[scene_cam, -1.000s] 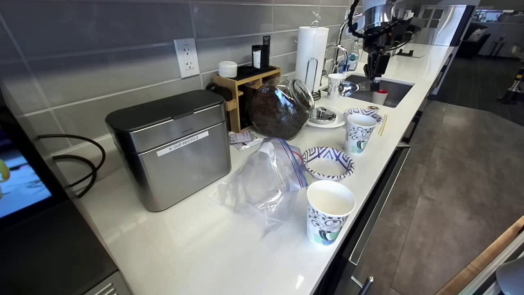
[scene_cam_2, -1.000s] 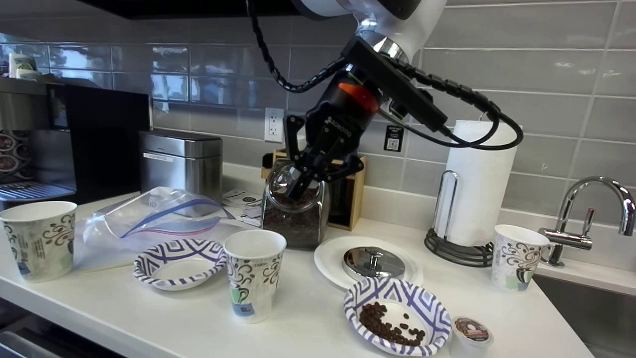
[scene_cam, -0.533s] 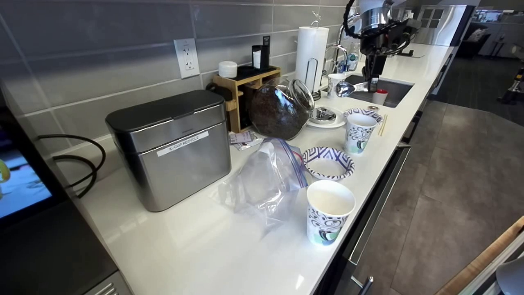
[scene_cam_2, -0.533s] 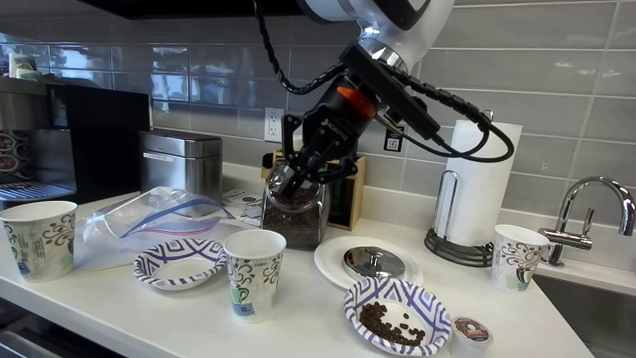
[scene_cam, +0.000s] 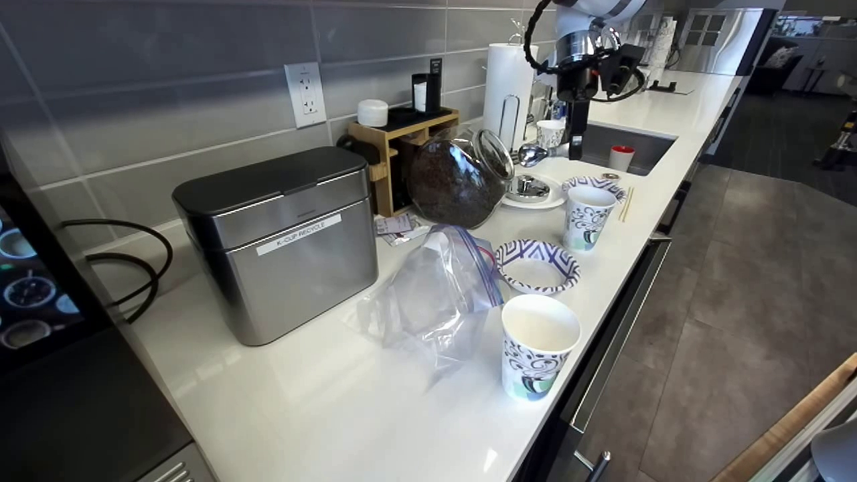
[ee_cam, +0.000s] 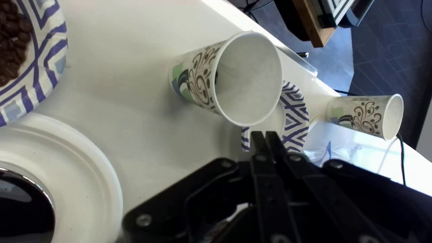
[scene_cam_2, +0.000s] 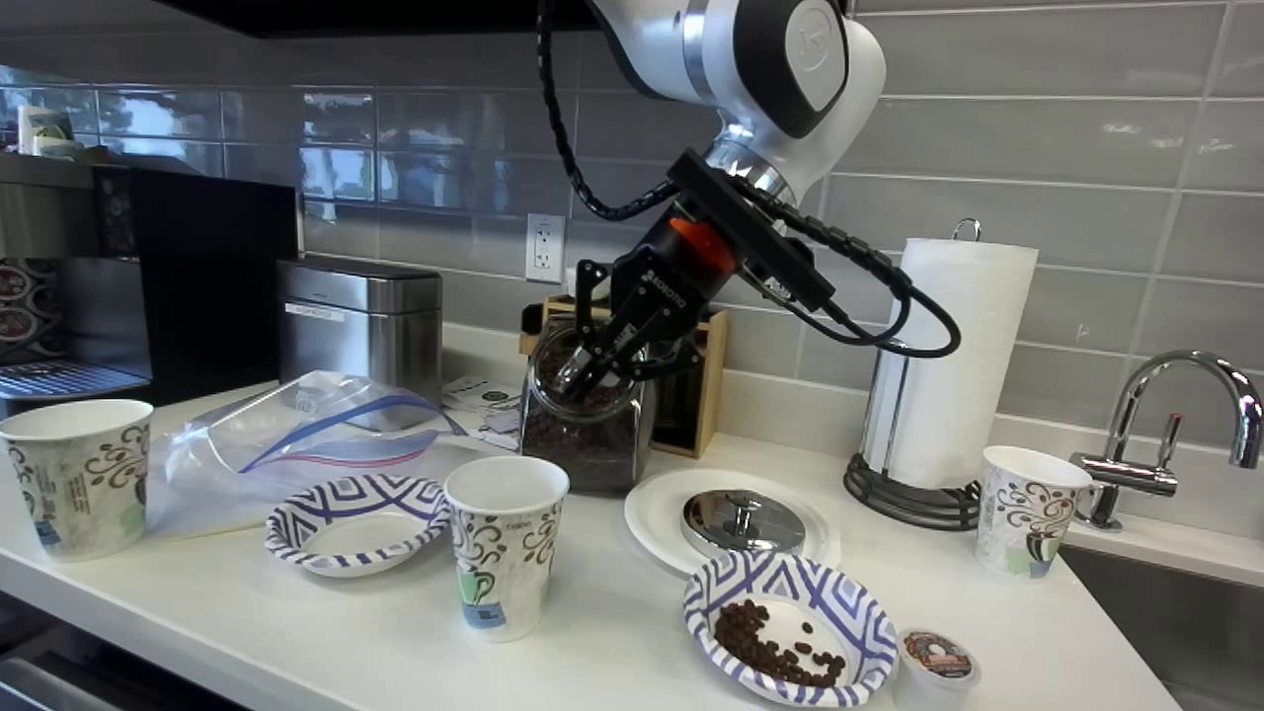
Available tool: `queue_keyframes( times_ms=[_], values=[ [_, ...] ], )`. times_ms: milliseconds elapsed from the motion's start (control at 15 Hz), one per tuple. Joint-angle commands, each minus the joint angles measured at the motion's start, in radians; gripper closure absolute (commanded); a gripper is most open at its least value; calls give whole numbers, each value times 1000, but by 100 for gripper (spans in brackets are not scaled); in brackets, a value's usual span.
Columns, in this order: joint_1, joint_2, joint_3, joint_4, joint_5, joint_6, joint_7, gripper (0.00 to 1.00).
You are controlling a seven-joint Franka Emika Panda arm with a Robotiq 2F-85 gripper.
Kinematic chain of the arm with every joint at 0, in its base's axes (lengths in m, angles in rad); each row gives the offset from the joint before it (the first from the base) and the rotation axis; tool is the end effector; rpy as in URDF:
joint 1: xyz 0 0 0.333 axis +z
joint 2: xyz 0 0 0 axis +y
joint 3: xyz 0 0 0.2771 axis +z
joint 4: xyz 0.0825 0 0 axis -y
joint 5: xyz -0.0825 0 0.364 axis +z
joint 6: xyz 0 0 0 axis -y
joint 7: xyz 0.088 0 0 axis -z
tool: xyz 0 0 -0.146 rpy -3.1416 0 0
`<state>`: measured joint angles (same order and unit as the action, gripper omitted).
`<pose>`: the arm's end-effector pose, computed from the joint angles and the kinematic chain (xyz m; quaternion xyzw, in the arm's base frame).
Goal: Empty a scoop of coffee grounds into the paper cup
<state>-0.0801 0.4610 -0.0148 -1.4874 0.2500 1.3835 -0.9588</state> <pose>0.5652 -0.0133 0.3209 -0.8708 -0.3882 0.1783 0.2434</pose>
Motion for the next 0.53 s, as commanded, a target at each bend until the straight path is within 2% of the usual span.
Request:
queue_keyframes(
  times_ms=[0, 467],
  values=[
    [-17, 100, 37, 145, 27, -54, 87, 99],
    [-6, 207, 87, 309, 12, -85, 182, 99]
  ],
)
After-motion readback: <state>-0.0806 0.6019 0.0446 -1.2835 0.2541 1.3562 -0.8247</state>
